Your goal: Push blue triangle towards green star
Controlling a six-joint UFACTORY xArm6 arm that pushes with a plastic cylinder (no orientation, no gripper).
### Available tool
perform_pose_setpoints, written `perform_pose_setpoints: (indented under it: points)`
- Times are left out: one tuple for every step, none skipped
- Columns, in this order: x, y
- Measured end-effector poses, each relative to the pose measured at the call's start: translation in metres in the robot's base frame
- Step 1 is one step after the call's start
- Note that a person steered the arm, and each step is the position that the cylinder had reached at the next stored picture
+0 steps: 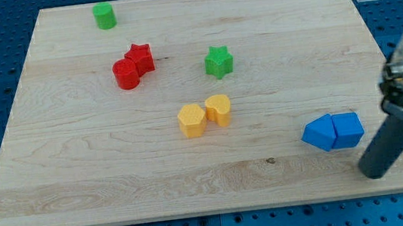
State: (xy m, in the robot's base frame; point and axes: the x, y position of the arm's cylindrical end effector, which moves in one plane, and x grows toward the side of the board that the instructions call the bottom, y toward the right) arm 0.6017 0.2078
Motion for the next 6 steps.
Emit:
perform_pose_setpoints:
  points:
    - [0.000, 0.003]
    - [-0.006, 0.003]
    - [-0.024, -0.004]
    - [-0.029, -0.041]
    - [-0.039, -0.069]
    - [-0.060, -0.061]
